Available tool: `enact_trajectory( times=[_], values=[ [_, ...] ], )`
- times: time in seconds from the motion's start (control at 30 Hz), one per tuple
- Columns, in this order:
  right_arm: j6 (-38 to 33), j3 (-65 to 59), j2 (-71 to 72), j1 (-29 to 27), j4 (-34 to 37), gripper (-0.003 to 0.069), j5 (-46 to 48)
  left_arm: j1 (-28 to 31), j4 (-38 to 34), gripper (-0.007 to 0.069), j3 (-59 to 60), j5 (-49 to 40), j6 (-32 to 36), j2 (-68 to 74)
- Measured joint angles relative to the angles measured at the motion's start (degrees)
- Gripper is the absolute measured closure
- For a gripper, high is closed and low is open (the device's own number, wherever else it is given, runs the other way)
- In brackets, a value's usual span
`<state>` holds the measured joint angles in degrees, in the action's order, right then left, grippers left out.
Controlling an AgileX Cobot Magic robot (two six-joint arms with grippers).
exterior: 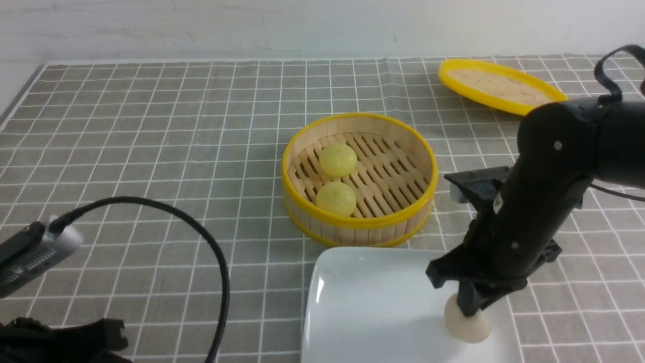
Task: Put the steamed buns into the plate on the grey tablecloth.
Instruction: 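Move the steamed bun from the bamboo steamer onto the white plate with the right gripper, then reach into the bamboo steamer and grasp a bun with the left gripper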
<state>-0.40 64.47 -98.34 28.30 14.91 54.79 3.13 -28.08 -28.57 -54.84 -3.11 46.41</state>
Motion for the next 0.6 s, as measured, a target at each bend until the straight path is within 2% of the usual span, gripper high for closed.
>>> enact_trajectory(
  times=[0.1, 0.17, 0.2, 0.33, 0.4, 0.5, 0.6],
  values=[
    [-0.2, -0.1, -0.2, 0.0, 0.8, 0.0467, -1.4, 0.0, 0.0, 0.0517, 0.0, 0.7, 0.0, 0.0],
    [-0.2, 0.0, -0.2, 0.0, 0.9, 0.0428, -1.3, 0.0, -0.1, 0.0517, 0.0, 0.7, 0.0, 0.0],
    [-0.2, 0.7, -0.2, 0.0, 0.9, 0.0354, 0.5, 0.0, -0.3, 0.0517, 0.0, 0.4, 0.0, 0.0],
    [-0.4, 4.6, -0.2, 0.0, 0.3, 0.0270, 6.7, 0.0, -0.4, 0.0508, 0.0, -0.6, 0.0, 0.0],
    [-0.4, 7.5, -0.2, 0.0, -1.6, 0.0258, 10.6, 0.0, -0.4, 0.0503, -0.2, -1.0, 0.0, 0.0],
    [-0.4, 11.2, 0.3, 0.0, -5.5, 0.0280, 13.5, 0.0, -0.1, 0.0498, -1.9, -2.3, 0.1, 0.1],
    [0.7, 12.6, 3.1, 0.0, -11.9, 0.0395, 14.0, 0.0, 0.2, 0.0492, -7.9, -5.3, 0.2, 0.2]
  ],
)
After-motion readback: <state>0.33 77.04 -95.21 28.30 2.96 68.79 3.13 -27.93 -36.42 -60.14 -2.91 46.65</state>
